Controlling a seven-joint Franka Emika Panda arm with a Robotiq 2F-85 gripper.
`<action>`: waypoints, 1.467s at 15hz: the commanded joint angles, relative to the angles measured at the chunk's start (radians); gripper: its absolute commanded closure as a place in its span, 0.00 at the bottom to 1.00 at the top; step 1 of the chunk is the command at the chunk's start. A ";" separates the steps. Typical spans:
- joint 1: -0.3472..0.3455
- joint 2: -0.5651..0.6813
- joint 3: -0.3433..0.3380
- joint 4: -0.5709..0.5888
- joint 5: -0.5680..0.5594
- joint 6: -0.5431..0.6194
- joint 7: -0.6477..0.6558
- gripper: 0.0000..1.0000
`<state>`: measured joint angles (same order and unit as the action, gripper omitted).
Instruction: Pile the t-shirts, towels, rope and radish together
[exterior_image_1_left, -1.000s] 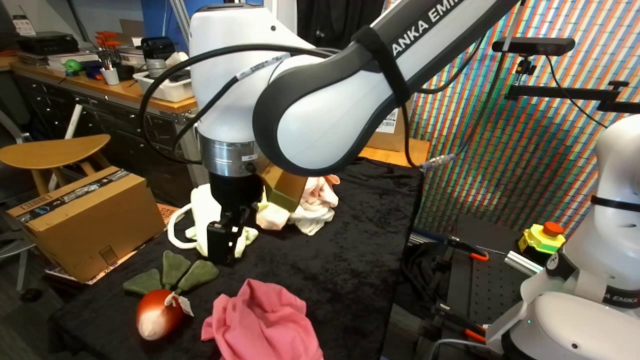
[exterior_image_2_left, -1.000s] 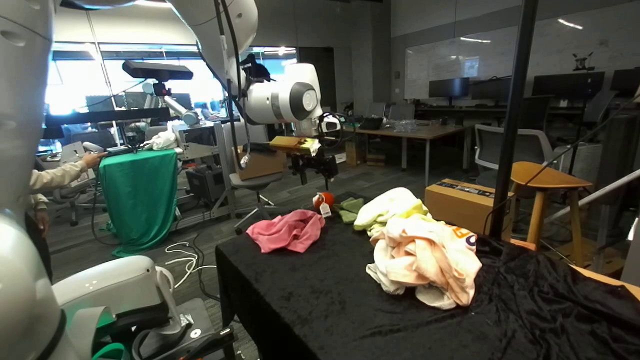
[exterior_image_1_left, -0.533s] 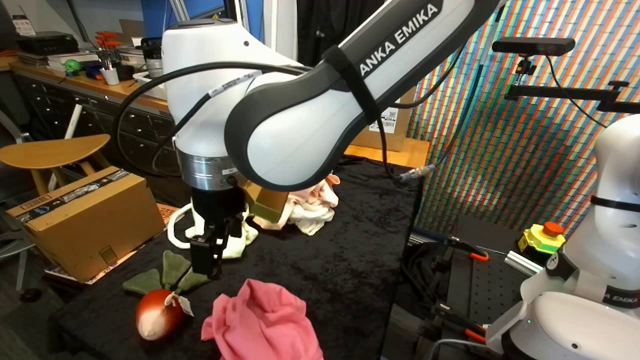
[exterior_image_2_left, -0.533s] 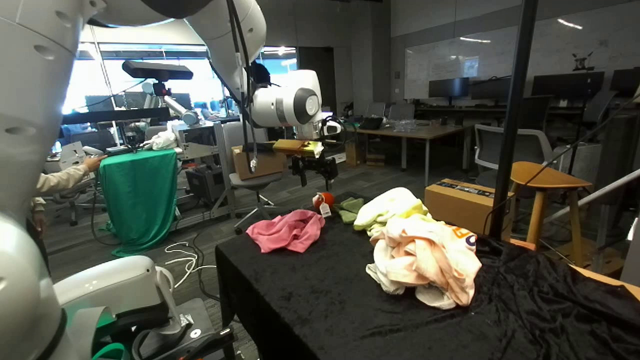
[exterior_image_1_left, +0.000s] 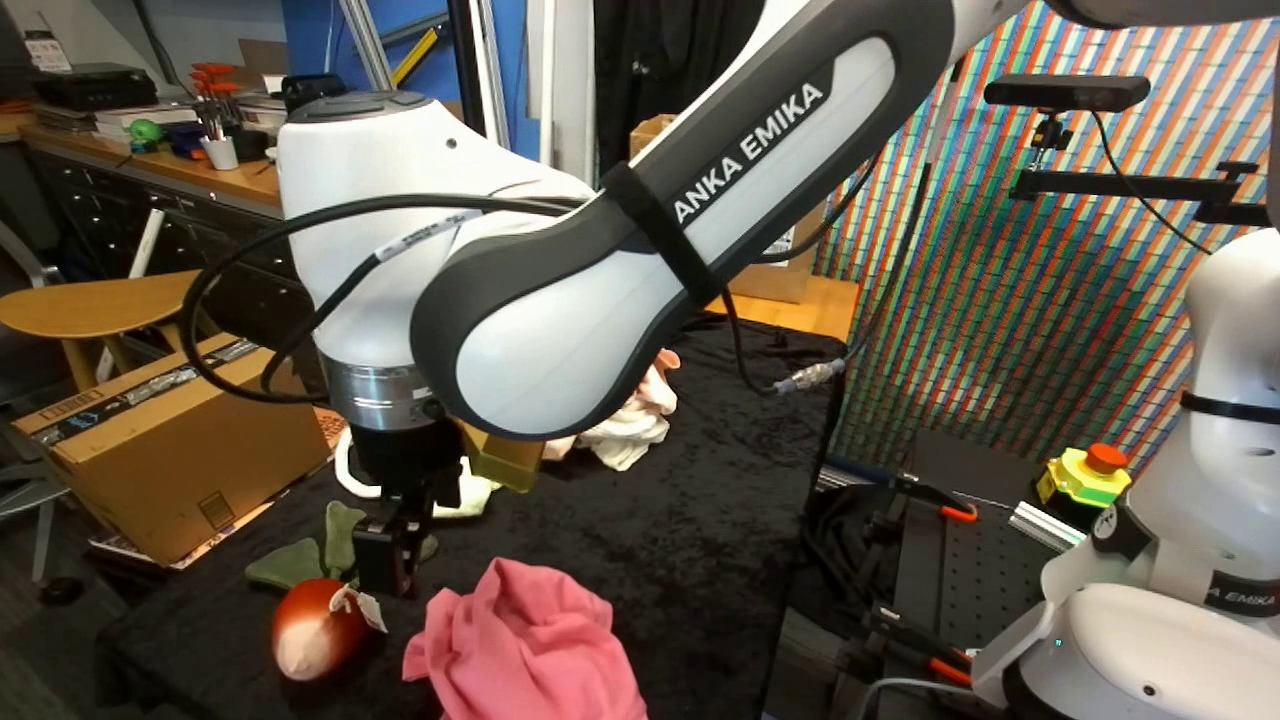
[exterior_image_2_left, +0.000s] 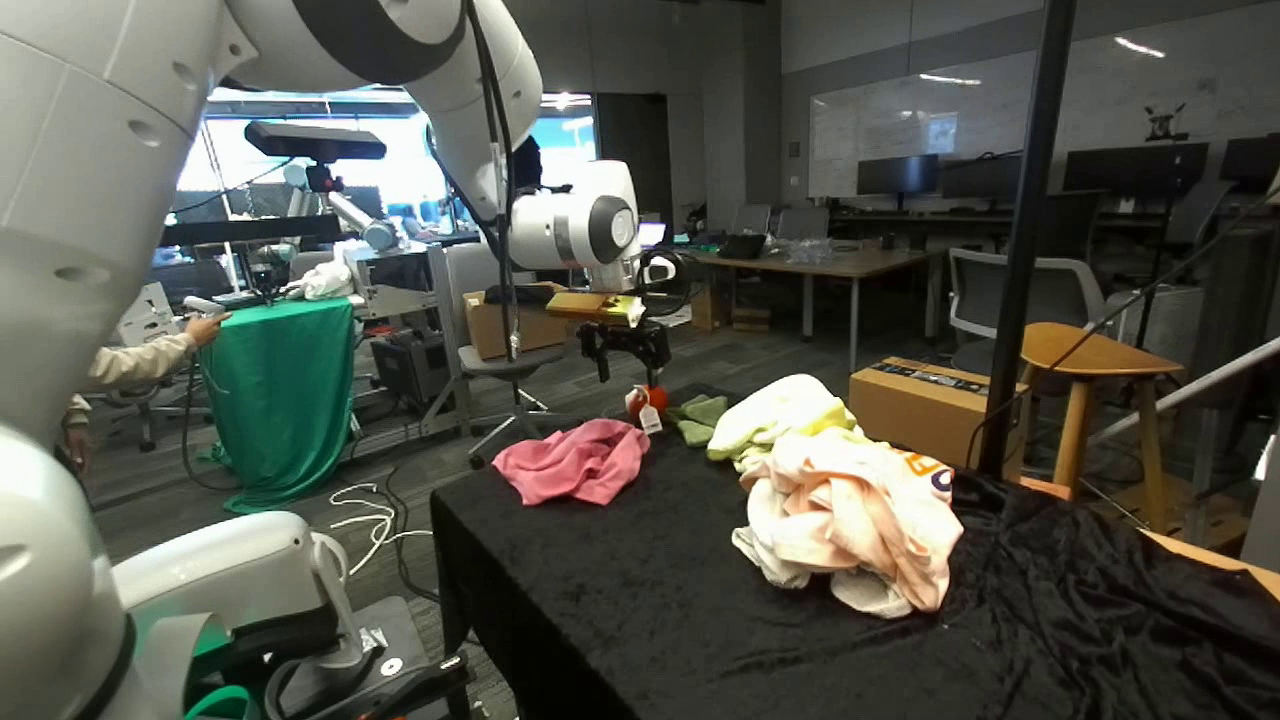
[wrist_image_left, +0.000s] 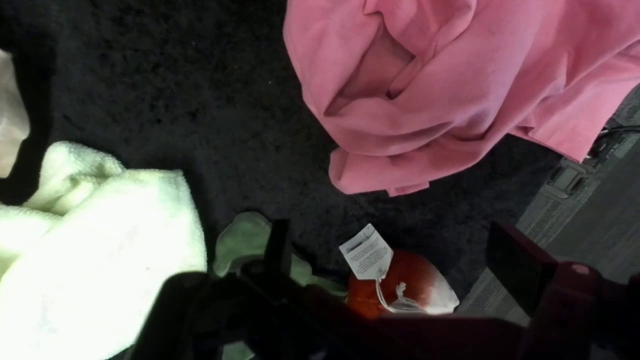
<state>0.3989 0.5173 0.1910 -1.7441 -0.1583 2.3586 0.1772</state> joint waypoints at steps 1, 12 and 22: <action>0.021 0.065 -0.013 0.109 -0.012 -0.004 0.007 0.00; 0.063 0.140 -0.026 0.168 -0.021 0.057 0.021 0.00; 0.105 0.169 -0.041 0.185 -0.021 0.107 0.046 0.00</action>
<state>0.4795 0.6627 0.1716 -1.5990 -0.1583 2.4450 0.1930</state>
